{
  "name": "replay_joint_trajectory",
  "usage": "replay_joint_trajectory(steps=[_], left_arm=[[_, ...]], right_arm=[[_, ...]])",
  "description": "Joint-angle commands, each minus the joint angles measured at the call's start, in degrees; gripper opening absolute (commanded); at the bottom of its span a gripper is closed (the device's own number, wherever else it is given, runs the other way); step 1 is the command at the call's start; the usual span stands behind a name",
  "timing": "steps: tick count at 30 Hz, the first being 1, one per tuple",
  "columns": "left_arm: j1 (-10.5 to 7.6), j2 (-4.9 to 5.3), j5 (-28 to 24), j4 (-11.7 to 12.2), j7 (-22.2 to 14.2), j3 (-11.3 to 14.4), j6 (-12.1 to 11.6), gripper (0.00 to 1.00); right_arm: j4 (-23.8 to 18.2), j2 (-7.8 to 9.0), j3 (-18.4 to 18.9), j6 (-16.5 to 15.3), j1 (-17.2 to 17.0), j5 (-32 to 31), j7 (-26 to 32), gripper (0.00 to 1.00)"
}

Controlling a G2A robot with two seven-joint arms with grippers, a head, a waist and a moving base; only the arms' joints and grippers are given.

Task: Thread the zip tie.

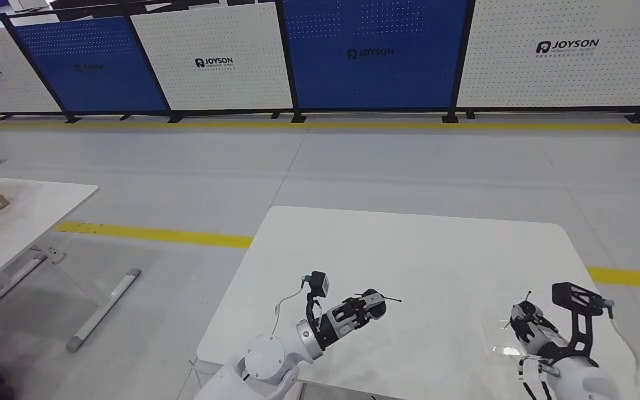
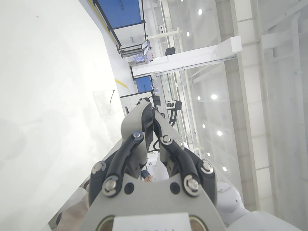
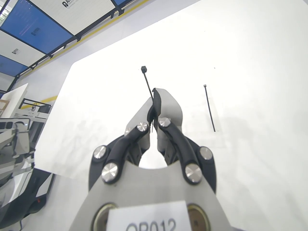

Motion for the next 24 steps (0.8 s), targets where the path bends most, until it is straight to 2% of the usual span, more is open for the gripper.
replay_joint_trajectory(steps=[1, 3, 5, 7, 10, 13, 24], left_arm=[[-0.15, -0.02, 0.7, -0.3, 0.5, 0.2, 0.2, 0.0], [-0.26, -0.09, 1.2, -1.1, 1.2, 0.6, 0.1, 0.0], [-0.08, -0.14, -1.6, -2.7, -0.4, 0.8, -0.7, 0.0], [0.25, 0.08, -4.0, -3.7, -2.1, -0.7, -2.3, 0.0], [1.63, 0.31, -5.6, -6.6, -2.5, -2.1, -4.7, 0.0], [3.06, 0.46, -8.3, -10.1, -4.4, -3.9, -4.7, 0.0], [3.21, 0.47, -8.6, -10.3, -4.8, -4.0, -4.7, 0.0]], right_arm=[[0.0, 0.0, 0.0, 0.0, 0.0, 0.0, 0.0, 0.0], [0.0, 0.0, 0.0, 0.0, 0.0, 0.0, 0.0, 0.0], [0.0, 0.0, 0.0, 0.0, 0.0, 0.0, 0.0, 0.0], [0.0, 0.0, 0.0, 0.0, 0.0, 0.0, 0.0, 0.0], [0.0, 0.0, 0.0, 0.0, 0.0, 0.0, 0.0, 0.0], [0.0, 0.0, 0.0, 0.0, 0.0, 0.0, 0.0, 0.0], [0.0, 0.0, 0.0, 0.0, 0.0, 0.0, 0.0, 0.0]])
